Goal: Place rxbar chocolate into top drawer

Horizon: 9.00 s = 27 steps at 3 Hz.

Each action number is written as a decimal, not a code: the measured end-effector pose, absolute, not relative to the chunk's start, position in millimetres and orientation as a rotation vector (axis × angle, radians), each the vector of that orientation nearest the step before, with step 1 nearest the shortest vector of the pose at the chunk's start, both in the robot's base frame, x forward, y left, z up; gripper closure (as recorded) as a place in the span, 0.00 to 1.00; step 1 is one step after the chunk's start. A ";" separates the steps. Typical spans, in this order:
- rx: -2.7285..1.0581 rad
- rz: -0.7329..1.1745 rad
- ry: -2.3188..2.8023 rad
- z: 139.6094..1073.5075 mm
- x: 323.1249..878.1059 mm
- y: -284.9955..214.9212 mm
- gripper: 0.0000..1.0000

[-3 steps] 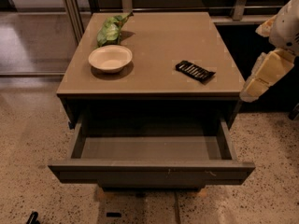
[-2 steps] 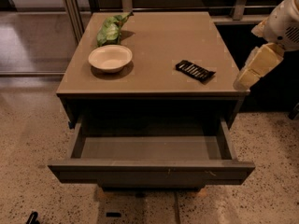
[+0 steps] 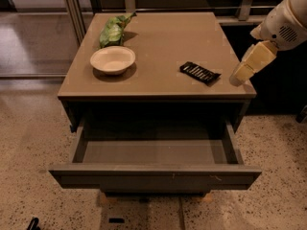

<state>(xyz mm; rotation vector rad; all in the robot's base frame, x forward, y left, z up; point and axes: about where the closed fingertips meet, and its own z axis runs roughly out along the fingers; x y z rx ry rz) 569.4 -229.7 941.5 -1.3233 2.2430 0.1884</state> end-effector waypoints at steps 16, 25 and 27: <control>-1.258 0.417 2.340 802.6 672.9 -171.4 0.00; -1.259 0.418 2.339 821.1 672.9 -171.2 1.00; -1.398 0.409 2.203 850.1 635.6 -168.6 1.00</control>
Offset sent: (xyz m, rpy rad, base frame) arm 0.0132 -0.0032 -0.0516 0.0428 -0.0569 -0.1010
